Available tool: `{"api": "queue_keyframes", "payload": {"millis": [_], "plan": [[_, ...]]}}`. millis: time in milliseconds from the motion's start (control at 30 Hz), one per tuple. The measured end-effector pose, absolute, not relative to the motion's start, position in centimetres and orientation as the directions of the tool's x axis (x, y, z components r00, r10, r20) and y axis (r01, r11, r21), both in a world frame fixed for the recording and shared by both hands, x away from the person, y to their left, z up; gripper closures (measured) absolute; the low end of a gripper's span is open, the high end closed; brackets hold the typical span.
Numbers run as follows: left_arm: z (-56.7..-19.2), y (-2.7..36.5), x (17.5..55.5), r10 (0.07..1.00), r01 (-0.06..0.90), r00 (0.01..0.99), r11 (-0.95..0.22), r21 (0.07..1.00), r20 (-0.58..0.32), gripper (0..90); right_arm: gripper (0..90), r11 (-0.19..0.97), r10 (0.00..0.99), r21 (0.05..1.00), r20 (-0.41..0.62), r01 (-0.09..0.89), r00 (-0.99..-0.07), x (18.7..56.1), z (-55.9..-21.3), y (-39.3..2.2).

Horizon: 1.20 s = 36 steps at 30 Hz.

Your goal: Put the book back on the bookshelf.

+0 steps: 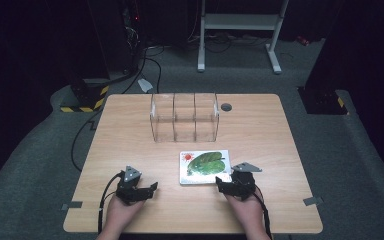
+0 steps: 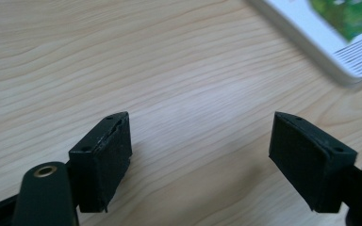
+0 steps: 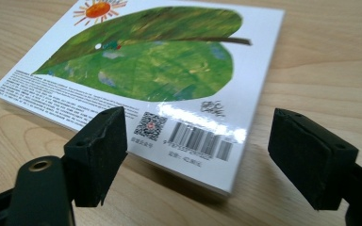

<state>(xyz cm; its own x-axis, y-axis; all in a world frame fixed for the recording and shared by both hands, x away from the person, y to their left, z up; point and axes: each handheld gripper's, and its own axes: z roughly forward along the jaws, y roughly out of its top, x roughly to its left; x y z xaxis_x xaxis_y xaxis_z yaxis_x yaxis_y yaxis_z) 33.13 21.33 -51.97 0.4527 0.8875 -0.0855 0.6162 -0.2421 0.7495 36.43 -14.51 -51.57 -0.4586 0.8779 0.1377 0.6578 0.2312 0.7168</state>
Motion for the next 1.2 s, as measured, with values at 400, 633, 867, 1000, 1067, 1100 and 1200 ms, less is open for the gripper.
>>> {"api": "queue_keyframes", "payload": {"millis": [400, 633, 867, 1000, 1067, 1100, 1200], "plan": [[-51.8, 18.6, 33.6, 0.864, 0.590, 0.491, -0.238, 0.772, -0.109, 23.1, 19.3, 0.285, 0.848, 0.711, 0.126, 0.643, -0.515, 36.7, -51.8, -13.2], [-51.7, 18.7, 34.4, 0.856, 0.595, 0.490, -0.191, 0.781, -0.164, 23.4, 20.1, 0.344, 0.809, 0.708, 0.111, 0.617, -0.578, 36.3, -51.8, -10.7], [-51.3, 17.0, 36.6, 0.847, 0.619, 0.491, -0.174, 0.766, -0.204, 27.8, 18.6, 0.306, 0.828, 0.711, 0.130, 0.633, -0.546, 36.6, -51.7, -10.9], [-51.5, 15.7, 37.7, 0.851, 0.639, 0.486, -0.190, 0.745, -0.199, 27.8, 18.5, 0.331, 0.821, 0.699, 0.117, 0.634, -0.558, 36.5, -52.0, -10.5], [-51.8, 15.2, 38.0, 0.853, 0.662, 0.477, -0.187, 0.726, -0.214, 27.6, 18.0, 0.339, 0.817, 0.698, 0.114, 0.631, -0.566, 36.5, -52.0, -10.5], [-51.9, 15.1, 38.0, 0.856, 0.664, 0.473, -0.193, 0.722, -0.206, 26.6, 17.5, 0.339, 0.817, 0.696, 0.115, 0.633, -0.565, 36.5, -52.0, -10.4], [-52.0, 15.0, 38.0, 0.861, 0.665, 0.467, -0.189, 0.723, -0.204, 27.7, 17.0, 0.339, 0.817, 0.693, 0.118, 0.636, -0.565, 36.5, -52.0, -10.4]]}}
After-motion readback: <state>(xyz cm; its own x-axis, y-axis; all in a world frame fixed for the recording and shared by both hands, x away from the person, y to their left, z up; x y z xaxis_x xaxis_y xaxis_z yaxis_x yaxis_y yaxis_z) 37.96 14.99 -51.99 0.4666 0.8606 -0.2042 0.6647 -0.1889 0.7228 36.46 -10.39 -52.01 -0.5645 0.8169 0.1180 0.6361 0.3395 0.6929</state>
